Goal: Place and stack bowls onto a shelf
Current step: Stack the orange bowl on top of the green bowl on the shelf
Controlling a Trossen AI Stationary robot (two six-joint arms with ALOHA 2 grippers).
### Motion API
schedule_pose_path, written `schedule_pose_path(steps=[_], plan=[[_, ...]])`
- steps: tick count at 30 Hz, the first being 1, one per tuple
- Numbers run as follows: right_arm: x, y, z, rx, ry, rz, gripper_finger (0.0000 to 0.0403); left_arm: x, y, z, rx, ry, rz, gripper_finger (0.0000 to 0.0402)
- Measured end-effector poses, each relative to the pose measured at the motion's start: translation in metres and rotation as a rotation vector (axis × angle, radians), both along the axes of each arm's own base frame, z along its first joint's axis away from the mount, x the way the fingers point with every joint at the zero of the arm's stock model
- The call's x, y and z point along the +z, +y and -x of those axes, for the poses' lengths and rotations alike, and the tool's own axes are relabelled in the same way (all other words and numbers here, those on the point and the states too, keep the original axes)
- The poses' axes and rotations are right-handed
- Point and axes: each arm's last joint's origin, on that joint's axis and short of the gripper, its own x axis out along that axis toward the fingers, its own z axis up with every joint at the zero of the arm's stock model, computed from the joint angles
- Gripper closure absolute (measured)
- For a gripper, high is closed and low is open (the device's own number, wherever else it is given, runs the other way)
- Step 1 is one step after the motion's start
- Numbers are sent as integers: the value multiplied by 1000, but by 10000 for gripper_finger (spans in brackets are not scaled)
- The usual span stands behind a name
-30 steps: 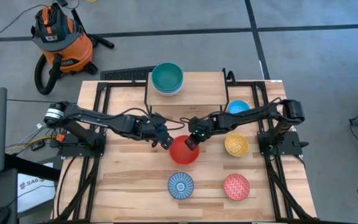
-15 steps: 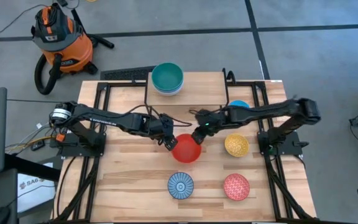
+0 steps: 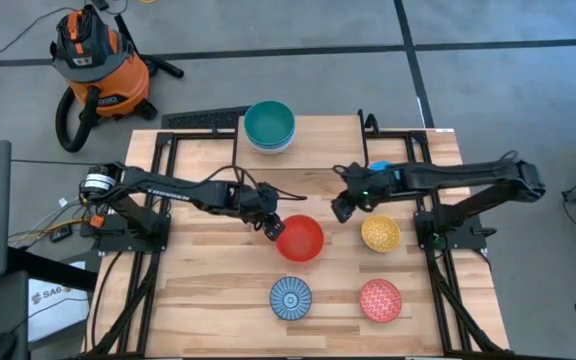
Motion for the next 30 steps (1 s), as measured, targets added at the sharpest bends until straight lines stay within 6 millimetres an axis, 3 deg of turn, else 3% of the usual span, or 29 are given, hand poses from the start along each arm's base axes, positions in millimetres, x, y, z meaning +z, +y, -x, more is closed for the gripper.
schedule_pose_path(steps=[11, 23, 30], plan=[[9, 16, 17, -55, -24, -48, 193, -17, 6, 5, -31, 6, 14, 196], [9, 29, 25, -94, -5, -88, 193, -14, 7, 1, -24, -61, -6, 197], [12, 34, 33, -112, -13, -117, 194, -38, 7, -15, -56, -63, 31, 247]])
